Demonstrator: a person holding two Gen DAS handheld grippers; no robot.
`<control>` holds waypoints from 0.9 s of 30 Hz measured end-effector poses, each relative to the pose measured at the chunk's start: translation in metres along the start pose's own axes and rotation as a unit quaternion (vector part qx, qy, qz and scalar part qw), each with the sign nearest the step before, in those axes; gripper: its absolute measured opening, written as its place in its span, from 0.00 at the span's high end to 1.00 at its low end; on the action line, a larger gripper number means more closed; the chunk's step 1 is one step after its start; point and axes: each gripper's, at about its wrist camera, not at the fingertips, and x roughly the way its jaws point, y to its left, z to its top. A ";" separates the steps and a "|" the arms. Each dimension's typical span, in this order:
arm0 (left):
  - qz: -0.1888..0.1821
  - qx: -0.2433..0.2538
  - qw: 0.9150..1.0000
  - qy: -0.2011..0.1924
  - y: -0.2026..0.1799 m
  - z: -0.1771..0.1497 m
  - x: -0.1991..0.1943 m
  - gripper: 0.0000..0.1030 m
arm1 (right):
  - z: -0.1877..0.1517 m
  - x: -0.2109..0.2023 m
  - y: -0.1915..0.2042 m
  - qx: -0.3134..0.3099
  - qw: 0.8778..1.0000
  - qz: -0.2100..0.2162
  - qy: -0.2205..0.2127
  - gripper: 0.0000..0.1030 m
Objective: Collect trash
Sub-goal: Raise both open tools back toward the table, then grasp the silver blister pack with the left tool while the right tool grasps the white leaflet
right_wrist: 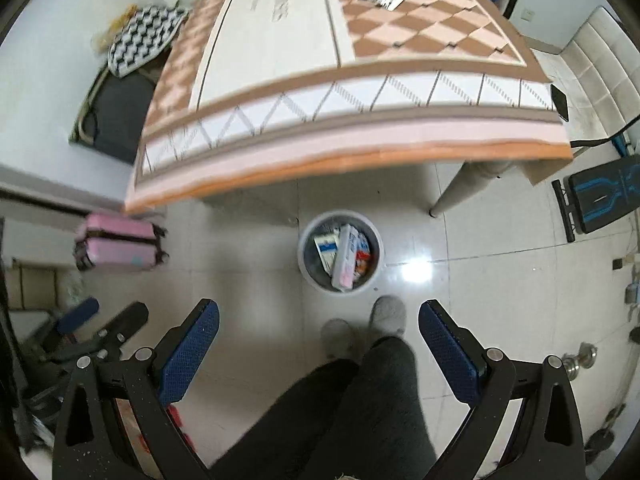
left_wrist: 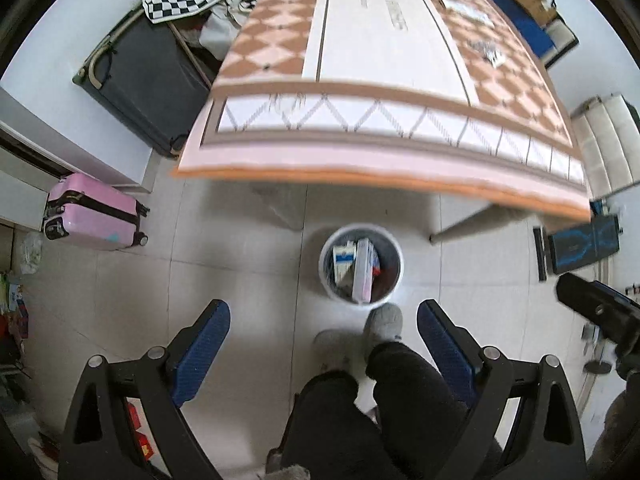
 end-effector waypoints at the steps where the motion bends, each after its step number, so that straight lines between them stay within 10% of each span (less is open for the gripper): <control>1: -0.001 -0.003 1.000 -0.005 -0.005 0.009 0.000 0.07 | 0.013 -0.006 -0.004 0.007 1.000 0.000 -0.007 0.02; 11: -0.049 -0.063 0.996 0.026 -0.092 0.168 0.036 0.08 | 0.180 0.000 -0.102 0.058 0.995 -0.071 -0.039 0.02; 20: -0.131 -0.194 0.963 0.133 -0.220 0.342 0.144 0.08 | 0.366 0.071 -0.220 0.097 0.990 -0.098 0.009 0.02; 27: -0.085 -0.229 0.955 0.166 -0.269 0.390 0.197 0.21 | 0.462 0.102 -0.254 0.067 0.994 -0.065 0.050 0.02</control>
